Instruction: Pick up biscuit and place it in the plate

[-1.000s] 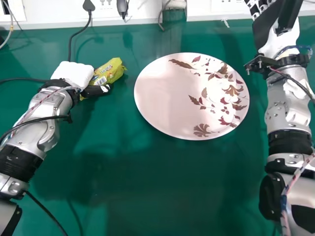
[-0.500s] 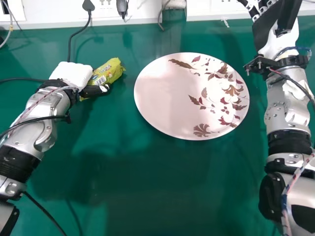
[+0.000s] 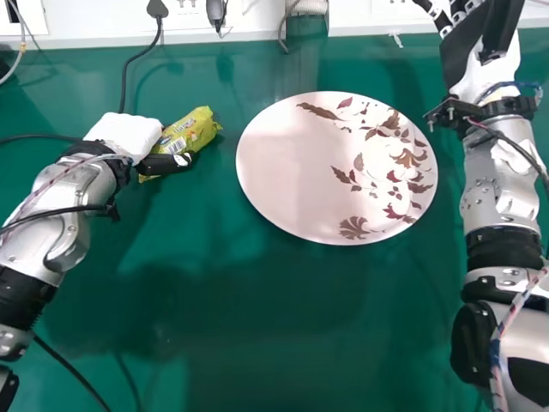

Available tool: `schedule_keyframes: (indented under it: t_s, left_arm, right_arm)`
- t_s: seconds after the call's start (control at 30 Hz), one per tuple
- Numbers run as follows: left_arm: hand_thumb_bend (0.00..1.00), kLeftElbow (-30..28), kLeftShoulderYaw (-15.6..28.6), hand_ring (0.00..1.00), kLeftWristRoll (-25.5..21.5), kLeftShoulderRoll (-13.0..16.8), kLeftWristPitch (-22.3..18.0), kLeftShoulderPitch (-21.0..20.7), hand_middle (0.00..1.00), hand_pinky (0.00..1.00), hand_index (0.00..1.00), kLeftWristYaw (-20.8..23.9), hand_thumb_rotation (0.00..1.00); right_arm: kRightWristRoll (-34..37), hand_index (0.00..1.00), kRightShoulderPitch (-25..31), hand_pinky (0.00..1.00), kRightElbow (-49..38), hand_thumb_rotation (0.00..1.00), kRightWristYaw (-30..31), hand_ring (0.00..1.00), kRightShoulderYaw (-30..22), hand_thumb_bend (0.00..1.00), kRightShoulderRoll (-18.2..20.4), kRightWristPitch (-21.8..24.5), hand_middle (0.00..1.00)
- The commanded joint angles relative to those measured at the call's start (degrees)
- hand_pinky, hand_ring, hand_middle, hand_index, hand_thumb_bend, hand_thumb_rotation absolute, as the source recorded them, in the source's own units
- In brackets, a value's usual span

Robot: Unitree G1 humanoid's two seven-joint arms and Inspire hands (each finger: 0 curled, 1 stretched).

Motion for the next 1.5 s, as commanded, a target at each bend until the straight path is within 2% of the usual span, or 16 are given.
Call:
schedule_keyframes:
  t_s: [0.0, 0.17, 0.33, 0.5, 0.77, 0.93, 1.13, 1.2, 1.37, 1.47]
  left_arm:
    - [0.51, -1.1, 0.6, 0.41, -0.5, 0.6, -0.6, 1.4, 0.48, 0.21, 0.50, -0.2, 0.00]
    - [0.51, -2.0, 1.7, 0.41, -0.8, 0.9, -1.5, 1.9, 0.47, 0.21, 0.50, 1.2, 0.00]
    - [0.51, -2.2, 2.6, 0.41, -1.1, 1.0, -1.7, 2.0, 0.47, 0.21, 0.50, 1.4, 0.00]
    - [0.51, -1.7, 3.2, 0.40, -1.3, 1.2, -2.1, 1.5, 0.47, 0.22, 0.50, 2.5, 0.00]
    - [0.51, -0.8, 2.4, 0.39, 0.5, 1.6, -2.5, -0.4, 0.46, 0.21, 0.51, 2.7, 0.00]
    - [0.51, -0.5, 2.5, 0.40, 2.0, 1.6, -2.6, -1.1, 0.47, 0.22, 0.50, 3.3, 0.00]
    - [0.51, 0.0, 3.6, 0.40, 0.9, 1.7, -3.5, -1.7, 0.47, 0.19, 0.51, 5.3, 0.00]
    - [0.51, -0.1, 4.0, 0.40, 0.4, 1.8, -3.9, -1.7, 0.47, 0.20, 0.51, 5.8, 0.00]
    - [0.51, -0.9, 4.9, 0.40, -0.5, 2.0, -4.3, -1.3, 0.46, 0.18, 0.51, 6.3, 0.00]
    - [0.51, -1.3, 5.3, 0.40, -0.4, 2.1, -4.8, -1.0, 0.46, 0.18, 0.51, 6.9, 0.00]
  right_arm:
    - [0.0, 0.84, -0.7, 0.76, 0.1, 0.59, 0.1, 0.89, -0.2, 0.97, 0.0, -0.7, 0.89]
    - [0.1, 0.81, -0.7, 0.70, -0.2, 0.58, 0.0, 0.86, -0.2, 0.96, 0.0, -0.3, 0.85]
    - [0.2, 0.81, -0.7, 0.70, 0.0, 0.55, 0.4, 0.85, -0.2, 0.94, 0.0, -0.3, 0.84]
    - [-0.1, 0.78, -0.7, 0.65, 0.0, 0.52, 0.0, 0.80, -0.1, 0.94, 0.0, -0.5, 0.80]
    - [-0.2, 0.78, -0.7, 0.64, -0.4, 0.55, -0.5, 0.81, 0.0, 0.93, 0.0, 0.4, 0.81]
    - [-0.6, 0.78, -0.8, 0.60, 0.1, 0.60, -0.6, 0.77, 0.1, 0.95, -0.2, -0.1, 0.78]
    - [-0.4, 0.70, -0.8, 0.51, 0.3, 0.55, 0.1, 0.67, 0.1, 0.94, -0.2, -0.3, 0.71]
    - [-0.5, 0.69, -0.9, 0.52, 0.5, 0.54, 0.0, 0.65, 0.0, 0.94, -0.2, -0.3, 0.69]
    - [-0.3, 0.74, -1.0, 0.62, 0.5, 0.54, 0.0, 0.74, -0.1, 0.94, -0.2, 0.0, 0.76]
    - [-0.5, 0.75, -1.0, 0.62, 0.5, 0.54, -0.3, 0.75, -0.1, 0.94, -0.2, 0.0, 0.77]
